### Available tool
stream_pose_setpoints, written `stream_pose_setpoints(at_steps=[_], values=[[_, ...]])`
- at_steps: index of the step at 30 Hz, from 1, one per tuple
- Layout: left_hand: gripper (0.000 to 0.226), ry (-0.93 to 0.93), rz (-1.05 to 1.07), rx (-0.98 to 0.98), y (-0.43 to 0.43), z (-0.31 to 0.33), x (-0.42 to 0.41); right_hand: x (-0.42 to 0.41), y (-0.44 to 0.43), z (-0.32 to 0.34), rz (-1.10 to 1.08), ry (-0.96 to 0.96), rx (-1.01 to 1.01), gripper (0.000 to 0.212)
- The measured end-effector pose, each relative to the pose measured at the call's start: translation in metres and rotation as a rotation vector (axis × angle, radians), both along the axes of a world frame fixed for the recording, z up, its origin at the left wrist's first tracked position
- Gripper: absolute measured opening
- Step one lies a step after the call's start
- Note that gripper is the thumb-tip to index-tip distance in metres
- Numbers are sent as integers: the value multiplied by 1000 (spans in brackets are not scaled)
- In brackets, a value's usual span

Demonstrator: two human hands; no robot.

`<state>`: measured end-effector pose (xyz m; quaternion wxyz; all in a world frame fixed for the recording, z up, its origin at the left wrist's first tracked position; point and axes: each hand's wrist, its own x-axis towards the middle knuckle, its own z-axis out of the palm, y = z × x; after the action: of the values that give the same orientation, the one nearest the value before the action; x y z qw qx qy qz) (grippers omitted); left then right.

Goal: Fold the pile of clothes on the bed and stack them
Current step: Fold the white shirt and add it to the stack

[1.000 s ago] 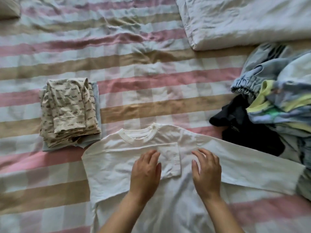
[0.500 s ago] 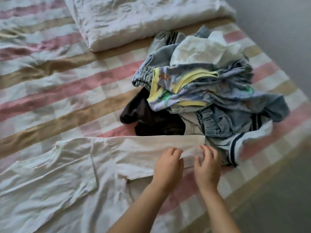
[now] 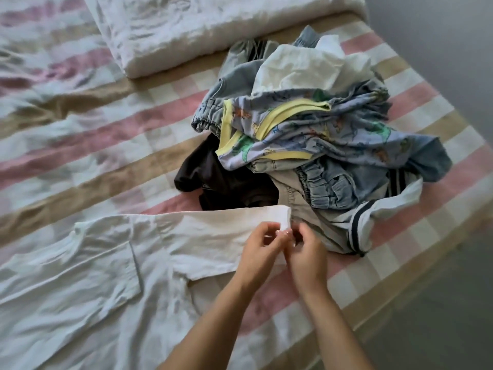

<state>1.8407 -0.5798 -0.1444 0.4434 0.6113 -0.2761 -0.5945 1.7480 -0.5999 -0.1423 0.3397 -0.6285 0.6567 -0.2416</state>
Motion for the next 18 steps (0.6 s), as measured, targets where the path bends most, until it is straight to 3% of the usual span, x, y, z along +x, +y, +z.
stream_pose_setpoints(at_steps=[3, 5, 10, 18], values=[[16, 85, 134, -17, 9, 22, 25, 31, 18, 22, 164, -132, 12, 19], [10, 75, 274, 0, 20, 32, 52, 55, 28, 31, 275, -186, 55, 20], [20, -7, 544, 37, 83, 48, 146, 121, 63, 44, 417, -404, 192, 19], [19, -97, 856, 24, 215, 46, 273, 194, 104, 16, 579, -306, 167, 29]])
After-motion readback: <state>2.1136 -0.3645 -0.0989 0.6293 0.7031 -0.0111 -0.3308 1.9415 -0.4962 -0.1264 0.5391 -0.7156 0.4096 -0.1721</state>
